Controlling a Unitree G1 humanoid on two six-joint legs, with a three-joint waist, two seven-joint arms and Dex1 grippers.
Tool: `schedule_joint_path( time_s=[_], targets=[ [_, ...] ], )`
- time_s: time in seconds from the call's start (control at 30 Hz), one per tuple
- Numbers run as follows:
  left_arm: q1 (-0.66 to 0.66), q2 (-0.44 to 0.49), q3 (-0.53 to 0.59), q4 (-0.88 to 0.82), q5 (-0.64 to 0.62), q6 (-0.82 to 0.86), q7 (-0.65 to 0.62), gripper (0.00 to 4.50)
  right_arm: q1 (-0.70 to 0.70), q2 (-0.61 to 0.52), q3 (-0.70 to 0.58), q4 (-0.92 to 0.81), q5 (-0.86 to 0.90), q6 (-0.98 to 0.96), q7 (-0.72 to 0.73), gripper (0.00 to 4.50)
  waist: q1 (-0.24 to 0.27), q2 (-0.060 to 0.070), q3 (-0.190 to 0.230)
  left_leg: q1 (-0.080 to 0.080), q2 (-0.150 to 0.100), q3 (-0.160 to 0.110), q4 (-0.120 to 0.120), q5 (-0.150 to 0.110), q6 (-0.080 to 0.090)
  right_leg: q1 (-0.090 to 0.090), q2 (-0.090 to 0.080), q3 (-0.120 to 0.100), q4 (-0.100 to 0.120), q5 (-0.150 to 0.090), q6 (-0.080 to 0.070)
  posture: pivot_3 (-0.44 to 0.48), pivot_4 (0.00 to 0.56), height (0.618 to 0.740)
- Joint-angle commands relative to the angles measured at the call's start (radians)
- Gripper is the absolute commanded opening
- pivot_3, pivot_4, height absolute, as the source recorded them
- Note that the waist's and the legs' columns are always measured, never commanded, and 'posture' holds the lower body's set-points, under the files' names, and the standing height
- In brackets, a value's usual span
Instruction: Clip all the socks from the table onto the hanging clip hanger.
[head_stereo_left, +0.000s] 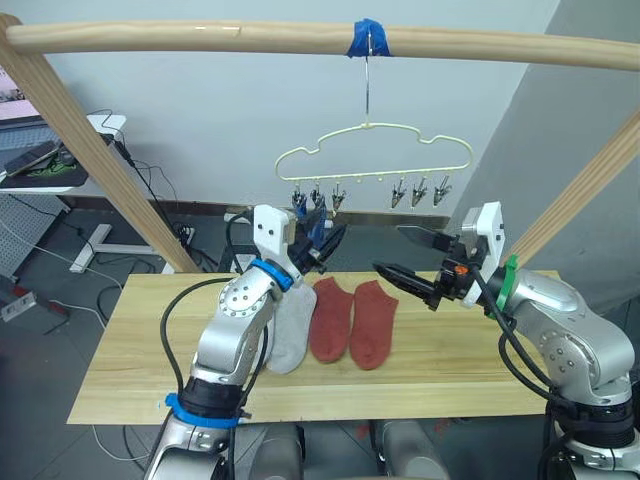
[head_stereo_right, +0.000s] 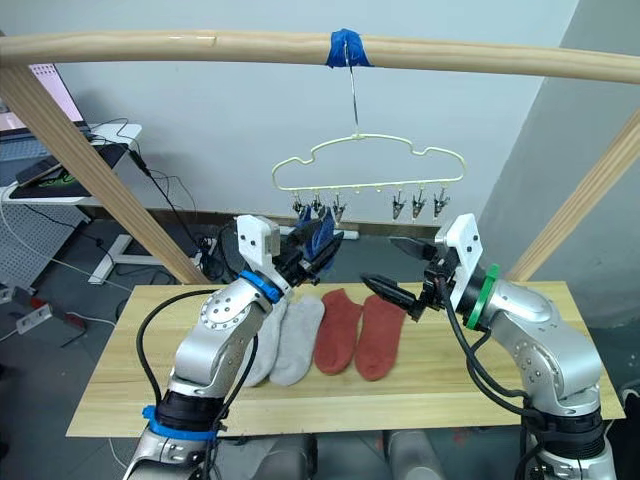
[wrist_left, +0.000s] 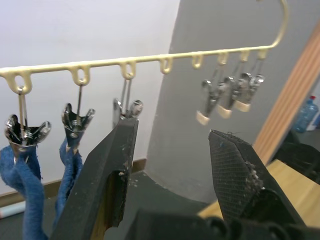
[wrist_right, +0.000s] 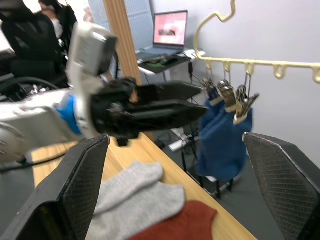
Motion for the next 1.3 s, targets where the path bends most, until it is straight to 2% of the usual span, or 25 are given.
schedule_joint_path(
  time_s=[0.03,0.23,1.3],
  targets=[
    [-0.035,-0.017,-0.002,0.058,0.038,-0.082,-0.005,2.47,-0.026,-0.006,-0.013,-0.035,0.048,-0.004,-0.014,4.50,0.000,0.000,0.000,0.000,0.000,0.000,0.000,0.000,0.000,0.000,0.000,0.000,0.000,0.000,0.000,-0.119,0.155,0.740],
    [-0.084,-0.058,0.027,0.179,0.050,-0.141,0.013,2.47,-0.054,-0.022,-0.001,-0.025,0.065,-0.016,-0.018,4.50,0.000,0.000,0.000,0.000,0.000,0.000,0.000,0.000,0.000,0.000,0.000,0.000,0.000,0.000,0.000,-0.122,0.163,0.740],
    [-0.275,-0.134,0.074,0.537,0.092,-0.331,0.025,2.47,-0.085,-0.069,-0.005,-0.029,0.123,-0.005,-0.067,4.50,-0.007,0.000,0.000,0.000,0.000,0.000,-0.001,0.000,0.000,0.000,0.000,0.000,-0.001,0.000,0.001,-0.173,0.178,0.740]
  ],
)
